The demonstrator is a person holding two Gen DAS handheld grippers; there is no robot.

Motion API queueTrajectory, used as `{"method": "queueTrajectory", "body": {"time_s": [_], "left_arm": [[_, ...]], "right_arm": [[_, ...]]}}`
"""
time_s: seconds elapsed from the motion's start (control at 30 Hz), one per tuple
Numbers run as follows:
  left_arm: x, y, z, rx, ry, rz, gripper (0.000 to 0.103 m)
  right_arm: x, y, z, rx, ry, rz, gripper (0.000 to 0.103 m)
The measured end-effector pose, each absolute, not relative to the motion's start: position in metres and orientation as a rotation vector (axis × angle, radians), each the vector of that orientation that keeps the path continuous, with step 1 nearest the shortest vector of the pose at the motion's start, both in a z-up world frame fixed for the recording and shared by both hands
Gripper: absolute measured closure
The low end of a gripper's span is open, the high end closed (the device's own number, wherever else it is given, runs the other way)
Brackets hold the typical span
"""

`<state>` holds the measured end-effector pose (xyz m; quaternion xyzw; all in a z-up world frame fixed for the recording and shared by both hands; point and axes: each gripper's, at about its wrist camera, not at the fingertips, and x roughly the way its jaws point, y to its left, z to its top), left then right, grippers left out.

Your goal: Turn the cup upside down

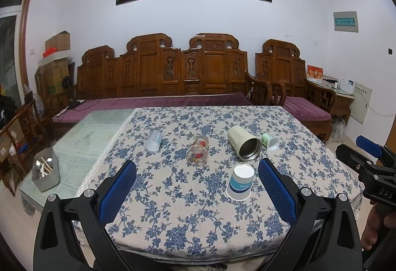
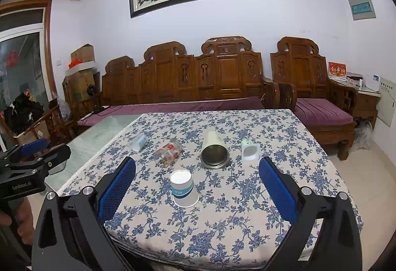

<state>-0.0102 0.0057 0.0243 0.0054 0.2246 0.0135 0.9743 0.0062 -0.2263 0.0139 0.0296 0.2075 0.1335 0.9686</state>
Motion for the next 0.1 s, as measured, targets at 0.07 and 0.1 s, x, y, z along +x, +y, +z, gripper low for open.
{"method": "queueTrajectory", "body": {"time_s": [0.07, 0.1], "left_arm": [[-0.0102, 0.0057, 0.0245, 0.011, 0.452, 0.029, 0.008], [-0.0102, 0.0059, 0.0244, 0.011, 0.453, 0.026, 0.008]], "right_arm": [[0.0063, -0.2265, 0.0139, 0.061, 0.419, 0.269, 0.003], [0.0063, -0.2265, 0.0139, 0.061, 0.419, 0.269, 0.003]]}}
